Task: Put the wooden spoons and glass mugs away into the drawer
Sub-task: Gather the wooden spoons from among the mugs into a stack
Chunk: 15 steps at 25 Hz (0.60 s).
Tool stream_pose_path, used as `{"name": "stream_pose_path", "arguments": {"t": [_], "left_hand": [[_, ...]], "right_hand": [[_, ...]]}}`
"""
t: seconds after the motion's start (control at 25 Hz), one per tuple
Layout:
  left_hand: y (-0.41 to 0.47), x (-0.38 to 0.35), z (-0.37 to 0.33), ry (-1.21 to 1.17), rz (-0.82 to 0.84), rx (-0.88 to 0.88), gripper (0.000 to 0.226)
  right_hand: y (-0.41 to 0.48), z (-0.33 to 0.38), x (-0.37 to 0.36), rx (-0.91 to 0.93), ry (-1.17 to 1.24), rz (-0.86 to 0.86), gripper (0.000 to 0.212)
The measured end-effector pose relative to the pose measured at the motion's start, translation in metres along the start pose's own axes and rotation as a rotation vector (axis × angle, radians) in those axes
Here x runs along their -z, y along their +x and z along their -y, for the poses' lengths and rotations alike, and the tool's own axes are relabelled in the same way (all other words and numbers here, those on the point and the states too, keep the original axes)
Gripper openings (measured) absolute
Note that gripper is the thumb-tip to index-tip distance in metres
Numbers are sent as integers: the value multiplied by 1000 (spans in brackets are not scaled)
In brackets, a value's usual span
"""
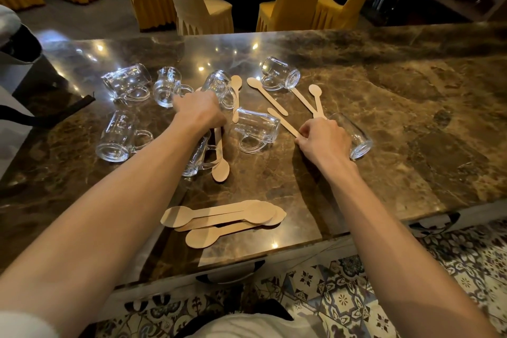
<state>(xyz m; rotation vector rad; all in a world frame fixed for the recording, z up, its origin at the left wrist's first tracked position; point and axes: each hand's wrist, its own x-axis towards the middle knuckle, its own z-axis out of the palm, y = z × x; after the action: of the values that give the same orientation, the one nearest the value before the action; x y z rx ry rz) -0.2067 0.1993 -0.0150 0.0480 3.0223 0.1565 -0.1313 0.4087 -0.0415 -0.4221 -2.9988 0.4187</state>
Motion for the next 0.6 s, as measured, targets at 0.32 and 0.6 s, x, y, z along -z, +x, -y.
{"name": "stream_pose_path", "arguments": {"t": [0.32, 0.6], "left_hand": [[3, -1, -2, -73, -49, -4, 19], [2, 4, 6, -311, 37, -9, 18]], "right_hand": [[-2, 5, 0, -34, 49, 35, 19], [-4, 6, 5, -86, 181, 68, 15]]}}
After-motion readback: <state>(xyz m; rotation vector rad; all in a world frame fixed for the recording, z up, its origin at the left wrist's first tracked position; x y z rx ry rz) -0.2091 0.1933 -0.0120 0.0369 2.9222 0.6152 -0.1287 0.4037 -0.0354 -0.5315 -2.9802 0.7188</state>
